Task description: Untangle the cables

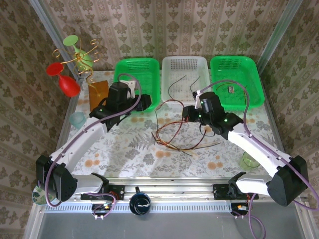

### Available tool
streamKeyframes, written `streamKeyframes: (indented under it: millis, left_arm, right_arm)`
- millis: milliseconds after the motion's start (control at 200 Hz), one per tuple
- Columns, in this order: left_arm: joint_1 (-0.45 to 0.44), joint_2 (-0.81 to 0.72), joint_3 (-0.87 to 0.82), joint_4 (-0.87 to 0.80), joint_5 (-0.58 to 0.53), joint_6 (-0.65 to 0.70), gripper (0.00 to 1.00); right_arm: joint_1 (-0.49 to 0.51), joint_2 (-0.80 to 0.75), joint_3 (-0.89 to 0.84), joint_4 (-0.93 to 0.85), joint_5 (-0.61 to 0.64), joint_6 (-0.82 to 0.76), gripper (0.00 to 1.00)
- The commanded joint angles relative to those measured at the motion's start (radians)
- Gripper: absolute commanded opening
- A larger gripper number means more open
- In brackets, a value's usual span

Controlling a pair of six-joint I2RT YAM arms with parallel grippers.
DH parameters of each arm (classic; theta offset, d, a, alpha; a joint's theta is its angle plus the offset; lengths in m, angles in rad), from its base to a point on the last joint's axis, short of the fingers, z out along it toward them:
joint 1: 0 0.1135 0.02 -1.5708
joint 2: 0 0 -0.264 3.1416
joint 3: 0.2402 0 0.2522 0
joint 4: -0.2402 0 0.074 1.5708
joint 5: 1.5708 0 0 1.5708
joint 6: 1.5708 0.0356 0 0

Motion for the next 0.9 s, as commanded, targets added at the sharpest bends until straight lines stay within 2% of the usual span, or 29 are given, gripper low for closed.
streamKeyframes:
  millis: [0, 250, 650, 730, 875, 895]
  left_arm:
    - [0.001, -0.008, -0.079, 0.065, 0.032, 0.048, 0.48]
    - [0.000, 0.039, -0.358, 0.403, 0.129, 0.015, 0.48]
    - [-0.037, 0.267, -0.429, 0.731, 0.227, -0.012, 0.45]
    - [-0.042, 0.301, -0.419, 0.766, 0.228, -0.019, 0.37]
    - [-0.045, 0.311, -0.410, 0.728, 0.154, -0.004, 0.00]
    - [-0.046, 0.310, -0.408, 0.719, 0.145, -0.002, 0.00]
  right_arm:
    - [-0.001, 0.014, 0.000, 0.011, 0.011, -0.018, 0.00]
    - [-0.001, 0.021, 0.004, 0.011, 0.005, -0.017, 0.00]
    - [-0.003, 0.024, 0.029, 0.002, -0.005, -0.017, 0.00]
    - [-0.002, 0.023, 0.038, -0.005, -0.007, -0.017, 0.00]
    - [-0.003, 0.007, 0.067, -0.032, -0.002, -0.027, 0.00]
    - [-0.004, 0.003, 0.074, -0.039, 0.001, -0.031, 0.00]
